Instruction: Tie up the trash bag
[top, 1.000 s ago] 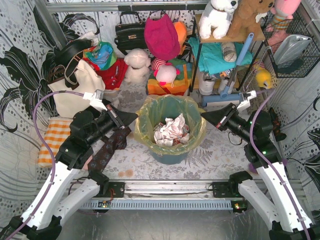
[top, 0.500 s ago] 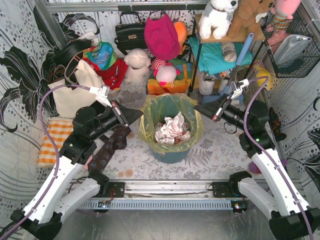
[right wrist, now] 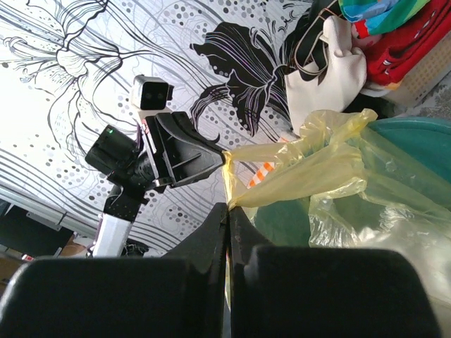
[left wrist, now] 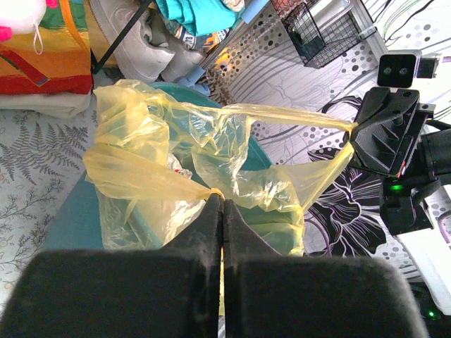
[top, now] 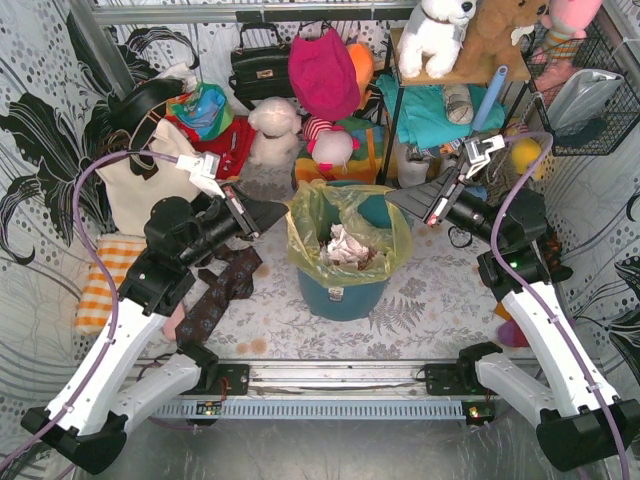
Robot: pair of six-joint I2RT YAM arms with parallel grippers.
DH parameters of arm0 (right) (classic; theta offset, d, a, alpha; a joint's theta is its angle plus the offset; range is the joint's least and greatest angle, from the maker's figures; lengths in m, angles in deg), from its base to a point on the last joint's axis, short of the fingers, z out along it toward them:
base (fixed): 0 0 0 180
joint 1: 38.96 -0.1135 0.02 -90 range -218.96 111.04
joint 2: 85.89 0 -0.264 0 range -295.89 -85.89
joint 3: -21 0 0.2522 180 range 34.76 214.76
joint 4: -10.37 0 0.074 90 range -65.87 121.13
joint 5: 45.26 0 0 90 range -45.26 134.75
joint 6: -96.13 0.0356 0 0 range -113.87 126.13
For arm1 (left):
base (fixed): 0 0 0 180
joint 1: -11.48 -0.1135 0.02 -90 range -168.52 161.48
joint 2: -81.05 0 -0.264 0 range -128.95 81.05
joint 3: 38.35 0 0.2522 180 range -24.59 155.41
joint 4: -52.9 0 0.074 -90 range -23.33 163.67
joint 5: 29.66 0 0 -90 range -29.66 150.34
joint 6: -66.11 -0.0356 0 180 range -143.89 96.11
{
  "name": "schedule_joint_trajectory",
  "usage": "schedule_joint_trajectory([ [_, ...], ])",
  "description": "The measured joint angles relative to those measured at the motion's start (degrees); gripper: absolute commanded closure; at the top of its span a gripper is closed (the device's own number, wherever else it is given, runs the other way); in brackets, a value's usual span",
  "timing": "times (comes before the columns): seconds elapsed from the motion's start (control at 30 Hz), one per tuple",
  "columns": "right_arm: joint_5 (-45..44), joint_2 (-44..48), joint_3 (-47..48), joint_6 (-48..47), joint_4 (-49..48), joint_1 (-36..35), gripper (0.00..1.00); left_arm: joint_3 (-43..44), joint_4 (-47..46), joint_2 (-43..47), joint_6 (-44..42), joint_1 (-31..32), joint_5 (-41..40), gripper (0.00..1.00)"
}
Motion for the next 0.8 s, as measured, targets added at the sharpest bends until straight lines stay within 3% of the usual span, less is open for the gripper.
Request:
schedule_joint_trajectory([
  [0.23, 0.11, 0.96, -1.07, 1.70, -3.32, 0.00, 1.00, 0.92, 0.57, 1.14, -0.26, 0.00, -2.05, 1.00],
  [0.4, 0.00, 2.03, -1.07, 2.56, -4.94, 0.00, 1.00, 3.54, 6.84, 0.28, -0.26, 0.00, -8.57, 1.00],
  [0.6, -0.11, 2.71, -1.07, 2.75, -5.27, 0.00, 1.00, 5.55, 15.32, -0.81, 0.50, 0.00, -10.99, 0.70],
  [0.8, -0.33, 2.75, -1.07, 2.75, -5.25, 0.00, 1.00, 8.35, 24.83, 2.23, 4.07, 0.00, -10.49, 0.53],
])
